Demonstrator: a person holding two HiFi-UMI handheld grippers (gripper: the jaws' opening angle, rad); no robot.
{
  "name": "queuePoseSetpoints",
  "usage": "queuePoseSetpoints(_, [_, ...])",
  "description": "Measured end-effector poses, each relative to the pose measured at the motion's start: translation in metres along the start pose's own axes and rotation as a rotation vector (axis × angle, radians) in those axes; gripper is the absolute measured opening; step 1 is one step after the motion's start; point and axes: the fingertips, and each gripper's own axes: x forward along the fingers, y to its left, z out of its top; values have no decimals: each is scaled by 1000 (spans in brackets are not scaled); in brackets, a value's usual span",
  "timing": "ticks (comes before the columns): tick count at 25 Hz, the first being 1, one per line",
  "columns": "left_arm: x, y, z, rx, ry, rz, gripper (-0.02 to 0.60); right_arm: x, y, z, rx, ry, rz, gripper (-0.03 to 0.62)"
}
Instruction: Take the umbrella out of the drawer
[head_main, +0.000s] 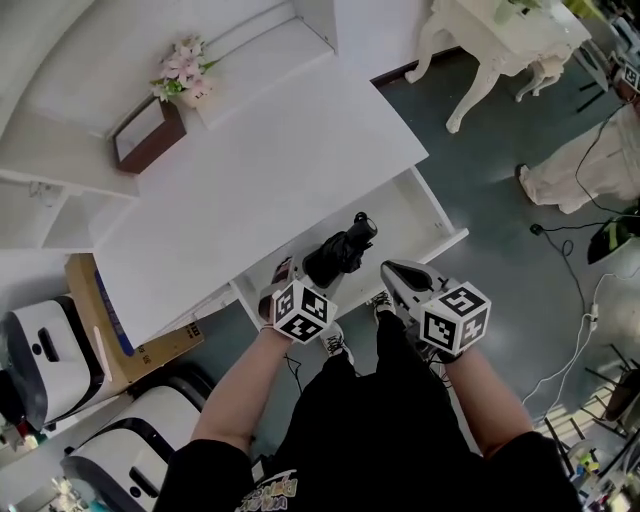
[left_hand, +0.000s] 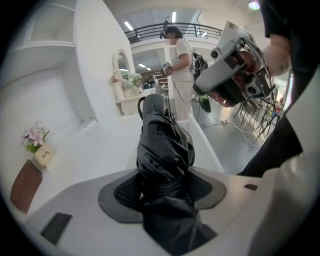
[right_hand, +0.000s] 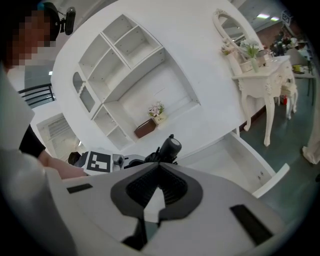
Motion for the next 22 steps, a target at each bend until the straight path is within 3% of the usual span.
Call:
queuePoseSetpoints(6, [-56, 2, 24, -86, -127, 38, 253, -12, 22, 9, -44, -39, -21, 2])
queuePoseSetpoints(9, [-85, 4, 36, -168, -214, 46, 253, -18, 32, 16, -68, -65, -34, 2])
queuePoseSetpoints(16, [-149, 1, 52, -362, -414, 21, 253, -30, 61, 21, -88, -127, -58, 2])
queuePoseSetpoints(22, [-197, -6, 52, -438, -517, -15, 253, -41, 94, 18, -94, -183, -65, 2])
